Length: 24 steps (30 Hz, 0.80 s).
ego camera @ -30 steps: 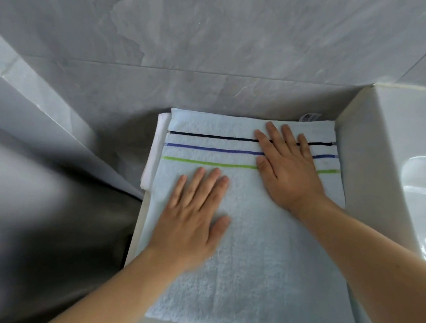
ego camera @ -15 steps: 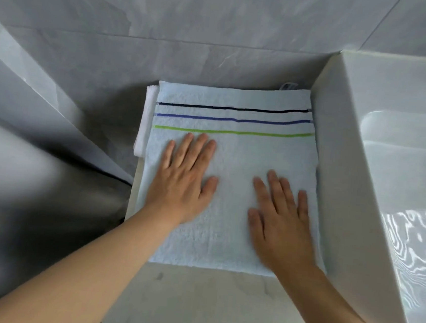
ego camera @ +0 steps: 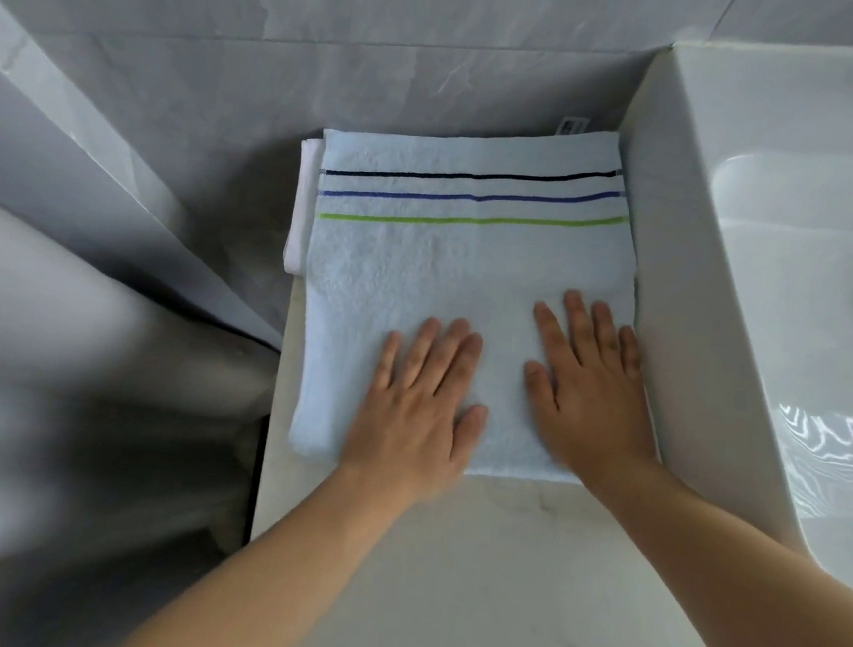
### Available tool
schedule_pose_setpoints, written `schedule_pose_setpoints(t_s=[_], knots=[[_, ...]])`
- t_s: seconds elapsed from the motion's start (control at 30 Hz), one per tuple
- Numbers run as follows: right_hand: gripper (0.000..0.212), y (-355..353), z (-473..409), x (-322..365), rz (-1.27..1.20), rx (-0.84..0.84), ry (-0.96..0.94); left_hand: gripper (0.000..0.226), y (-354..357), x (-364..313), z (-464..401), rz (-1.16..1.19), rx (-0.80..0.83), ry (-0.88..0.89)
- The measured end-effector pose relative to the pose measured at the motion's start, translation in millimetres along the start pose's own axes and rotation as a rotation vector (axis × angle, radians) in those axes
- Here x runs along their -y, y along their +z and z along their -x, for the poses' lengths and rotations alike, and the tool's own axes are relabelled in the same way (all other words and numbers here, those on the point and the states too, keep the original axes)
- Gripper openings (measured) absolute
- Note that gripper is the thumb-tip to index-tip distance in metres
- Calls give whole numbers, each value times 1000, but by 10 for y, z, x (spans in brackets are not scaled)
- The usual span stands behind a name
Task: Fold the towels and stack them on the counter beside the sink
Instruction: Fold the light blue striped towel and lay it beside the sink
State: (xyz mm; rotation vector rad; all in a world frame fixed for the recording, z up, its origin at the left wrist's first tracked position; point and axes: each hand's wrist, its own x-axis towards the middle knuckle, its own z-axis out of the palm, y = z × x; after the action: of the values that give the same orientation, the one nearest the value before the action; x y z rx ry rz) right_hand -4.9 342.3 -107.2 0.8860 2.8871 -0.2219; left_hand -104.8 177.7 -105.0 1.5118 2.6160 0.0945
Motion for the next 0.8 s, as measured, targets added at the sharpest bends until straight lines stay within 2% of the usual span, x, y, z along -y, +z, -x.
schedule_pose_setpoints(t_s=[0.07, 0.13, 0.47, 0.7, 0.73, 0.8], knots=[[68, -8, 4, -10, 11, 6, 23, 68, 26, 192, 152, -16, 59, -81], [67, -14, 10, -3, 14, 7, 35, 69, 5, 404, 246, -18, 49, -120], [67, -23, 6, -2, 4, 19, 33, 74, 50, 558, 328, -27, 61, -116], [68, -69, 3, 35, 20, 80, 36, 81, -156, 621, 393, -2, 138, -377], [66, -117, 18, 62, 22, 81, 26, 82, -223, 632, 430, -6, 118, -354], [54, -256, 128, 106, 9, -3, -66, 80, -341, 614, 534, -2, 56, -151]])
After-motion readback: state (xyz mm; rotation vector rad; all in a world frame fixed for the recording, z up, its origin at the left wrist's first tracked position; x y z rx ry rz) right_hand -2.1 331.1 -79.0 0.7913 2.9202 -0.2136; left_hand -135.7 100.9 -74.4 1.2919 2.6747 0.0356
